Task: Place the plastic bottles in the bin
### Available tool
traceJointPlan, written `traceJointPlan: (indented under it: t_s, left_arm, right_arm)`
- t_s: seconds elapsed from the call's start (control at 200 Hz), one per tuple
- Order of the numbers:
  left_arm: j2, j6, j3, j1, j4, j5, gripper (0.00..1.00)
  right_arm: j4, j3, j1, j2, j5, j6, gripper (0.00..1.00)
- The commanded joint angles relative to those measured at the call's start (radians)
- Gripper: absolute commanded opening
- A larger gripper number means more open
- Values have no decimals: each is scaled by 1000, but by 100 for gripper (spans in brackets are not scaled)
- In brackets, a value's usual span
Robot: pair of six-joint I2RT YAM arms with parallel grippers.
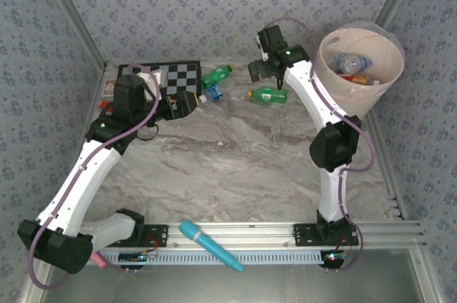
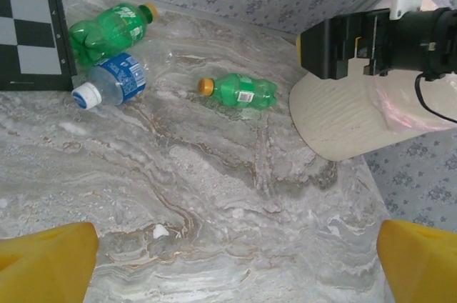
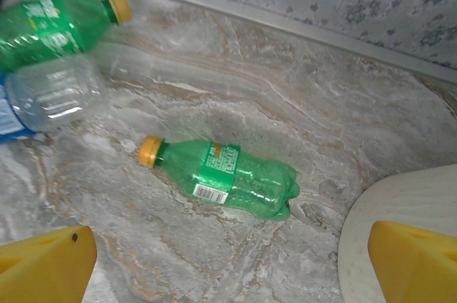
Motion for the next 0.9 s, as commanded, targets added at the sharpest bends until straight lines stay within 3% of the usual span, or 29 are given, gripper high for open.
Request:
traceJointPlan:
  t_s: [0.0, 0.895]
  left_arm:
    - [-27, -51, 1, 6, -14, -47, 100]
    - [-127, -103, -18, 2, -98, -149, 100]
  right_arm:
    - [-16, 19, -3, 33, 26, -31, 100]
    - [34, 132, -132, 380, -352, 74, 100]
